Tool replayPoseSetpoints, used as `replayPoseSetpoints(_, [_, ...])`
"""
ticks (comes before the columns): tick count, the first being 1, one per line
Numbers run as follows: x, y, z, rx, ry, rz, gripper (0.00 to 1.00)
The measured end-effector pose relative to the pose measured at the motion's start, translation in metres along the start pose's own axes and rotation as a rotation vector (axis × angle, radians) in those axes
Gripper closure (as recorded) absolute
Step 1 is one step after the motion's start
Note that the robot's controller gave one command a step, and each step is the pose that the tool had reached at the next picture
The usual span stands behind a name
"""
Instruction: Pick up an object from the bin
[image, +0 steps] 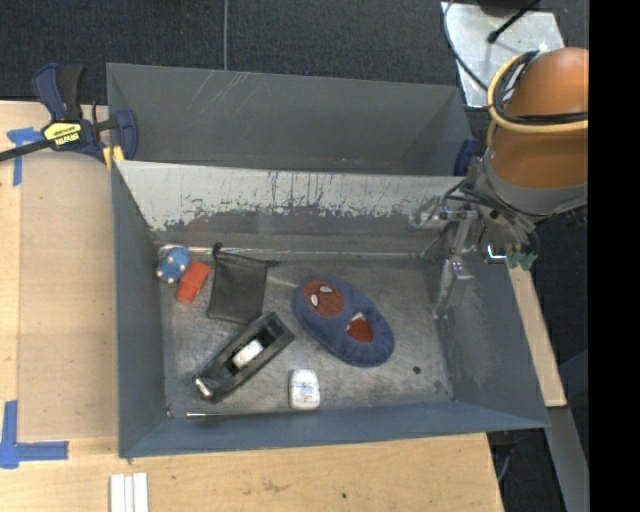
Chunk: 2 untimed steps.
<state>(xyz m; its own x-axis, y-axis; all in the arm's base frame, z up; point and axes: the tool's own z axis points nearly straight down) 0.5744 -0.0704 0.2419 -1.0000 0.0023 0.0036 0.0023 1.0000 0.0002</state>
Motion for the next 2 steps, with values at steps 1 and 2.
replayPoseSetpoints(1, [-0.0340, 0.0829, 0.1698, 0.002, -0.012, 0.025, 0.00])
replayPoseSetpoints(2, [-0.0374, 0.0820, 0.1628, 0.001, -0.023, 0.027, 1.00])
